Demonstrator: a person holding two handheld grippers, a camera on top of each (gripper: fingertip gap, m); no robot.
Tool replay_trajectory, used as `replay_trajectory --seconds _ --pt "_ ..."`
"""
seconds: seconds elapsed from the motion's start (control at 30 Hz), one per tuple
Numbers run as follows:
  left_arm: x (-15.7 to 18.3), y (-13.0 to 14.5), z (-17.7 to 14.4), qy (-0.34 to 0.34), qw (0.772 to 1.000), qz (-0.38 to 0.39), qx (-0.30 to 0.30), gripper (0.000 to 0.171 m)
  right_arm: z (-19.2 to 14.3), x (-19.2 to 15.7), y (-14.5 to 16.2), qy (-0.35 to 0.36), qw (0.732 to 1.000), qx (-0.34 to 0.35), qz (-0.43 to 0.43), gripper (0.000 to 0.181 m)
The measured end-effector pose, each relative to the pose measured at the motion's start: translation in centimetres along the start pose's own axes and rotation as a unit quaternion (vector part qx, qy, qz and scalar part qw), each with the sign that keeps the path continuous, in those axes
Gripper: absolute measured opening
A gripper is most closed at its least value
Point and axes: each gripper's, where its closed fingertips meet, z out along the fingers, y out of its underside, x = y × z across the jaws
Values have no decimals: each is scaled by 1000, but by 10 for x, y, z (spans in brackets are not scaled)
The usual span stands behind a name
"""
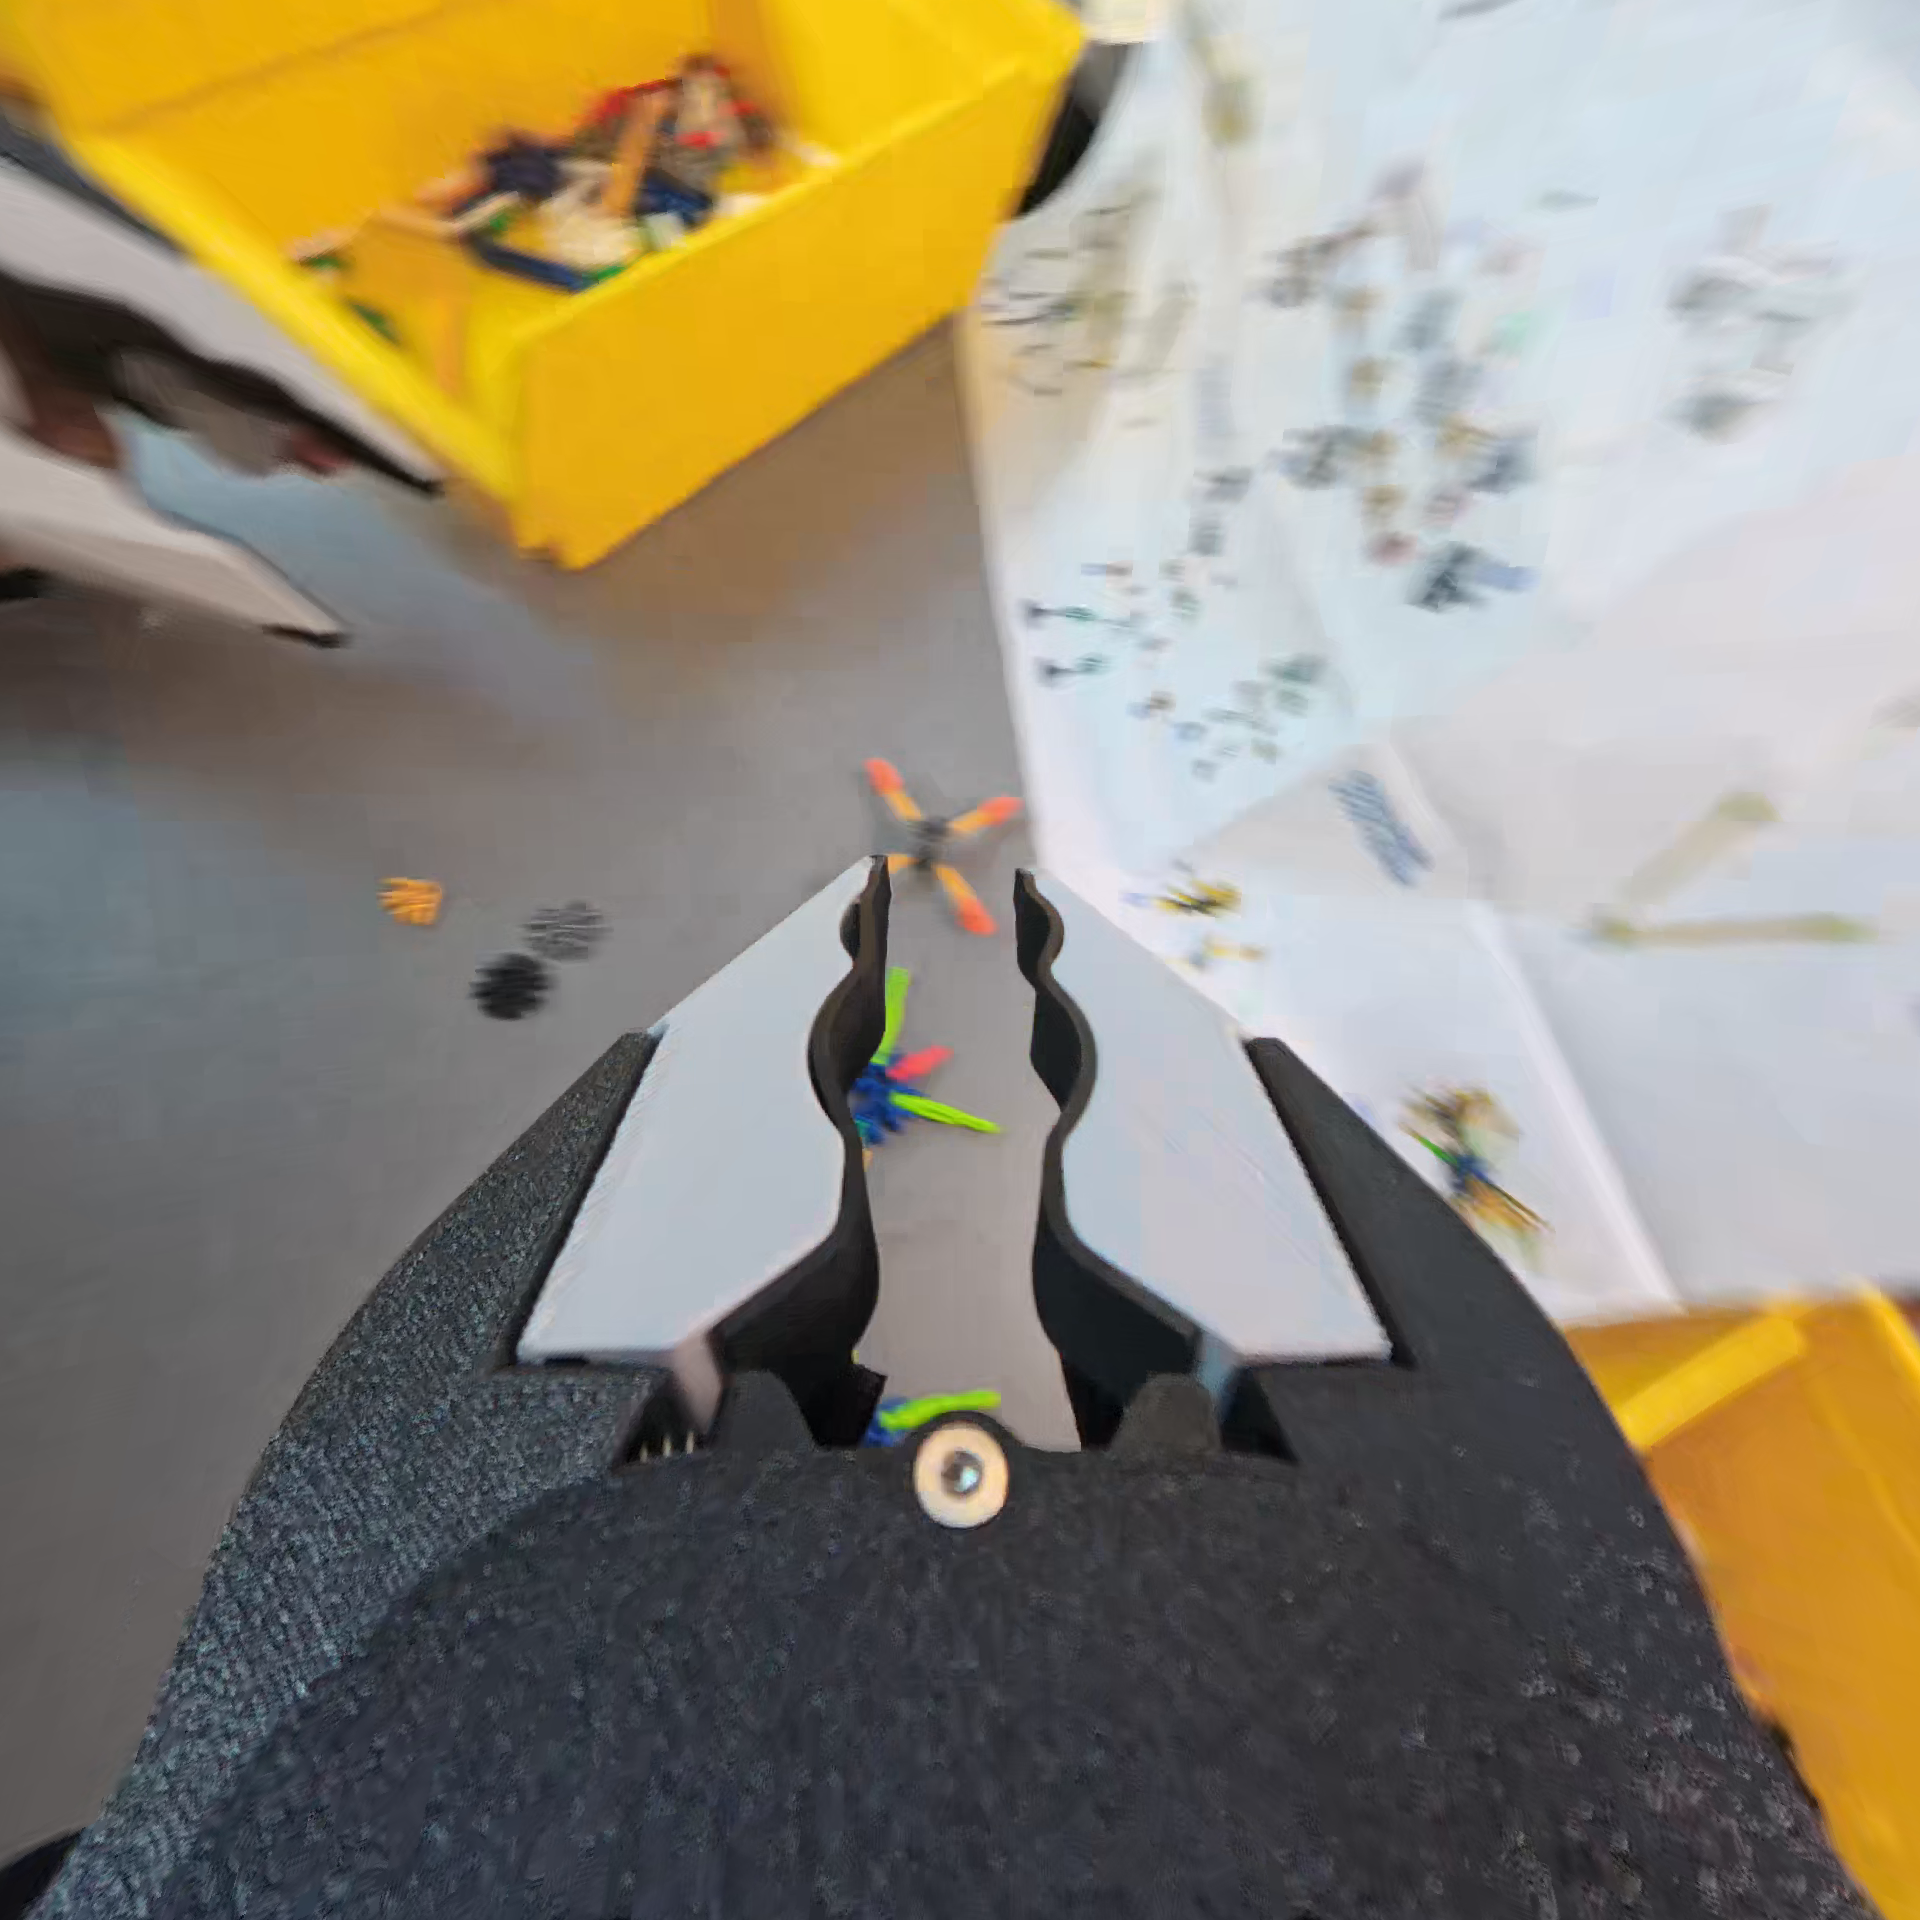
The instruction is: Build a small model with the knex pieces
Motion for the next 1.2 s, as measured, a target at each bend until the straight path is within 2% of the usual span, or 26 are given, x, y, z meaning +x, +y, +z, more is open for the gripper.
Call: replay_trajectory --seconds 0.07,0.13,0.17,0.27,0.37,0.6,0.67,0.93,1.2 --pt "2 -1 0 5 1000 -8 2 50 -48 85 30 131 989 0 63 21" --pt "5 -3 1 8 1000 -7 7 50 -89 156 86 241 962 -32 127 15" --pt "6 -2 2 7 1000 -4 6 50 -100 183 118 270 948 -56 162 14" --pt "7 3 6 3 1000 -2 -6 50 -94 219 204 251 923 -125 261 14" --pt "6 6 10 -1 1000 -6 -13 50 -68 223 250 207 914 -171 305 17" --pt "0 9 9 -11 1000 -14 -15 50 -42 230 279 184 902 -210 328 18" --pt "0 9 9 -8 1000 -18 -14 50 -39 232 279 183 903 -211 328 12" --pt "3 8 8 2 1000 -19 -12 50 -36 212 271 130 909 -233 320 12" --pt "3 9 9 4 1000 -19 -15 50 -40 217 268 121 909 -207 341 17"
